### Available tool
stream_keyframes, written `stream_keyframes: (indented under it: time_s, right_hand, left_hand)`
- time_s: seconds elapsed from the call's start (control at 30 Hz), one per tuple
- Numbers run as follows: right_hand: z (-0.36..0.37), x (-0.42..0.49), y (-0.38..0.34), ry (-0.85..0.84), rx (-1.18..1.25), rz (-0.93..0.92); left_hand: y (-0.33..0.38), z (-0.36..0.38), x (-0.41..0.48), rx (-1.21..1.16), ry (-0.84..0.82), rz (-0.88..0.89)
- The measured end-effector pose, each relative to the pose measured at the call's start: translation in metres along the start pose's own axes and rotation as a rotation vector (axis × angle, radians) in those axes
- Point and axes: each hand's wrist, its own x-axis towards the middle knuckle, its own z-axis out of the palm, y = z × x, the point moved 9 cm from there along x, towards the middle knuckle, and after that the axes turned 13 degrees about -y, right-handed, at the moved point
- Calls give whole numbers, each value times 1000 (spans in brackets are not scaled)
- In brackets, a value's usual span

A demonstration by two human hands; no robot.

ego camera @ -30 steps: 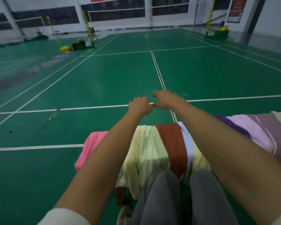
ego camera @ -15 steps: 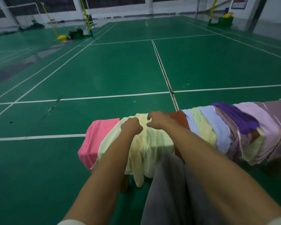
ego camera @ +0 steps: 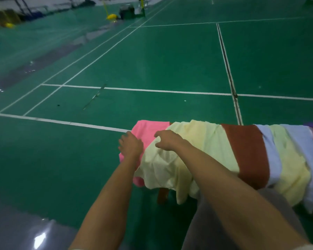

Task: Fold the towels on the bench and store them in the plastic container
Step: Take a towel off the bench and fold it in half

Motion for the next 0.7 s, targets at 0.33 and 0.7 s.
stream_keyframes:
  time_s: [0.33,0.7]
  right_hand:
    - [3,35,-47,-40,-38,-109]
    - [-17,0,-4,41,482,70]
  left_hand:
    - [-42,-1,14,-147,-67,-83]
    - [-2,-10,30,-606,-621,-235]
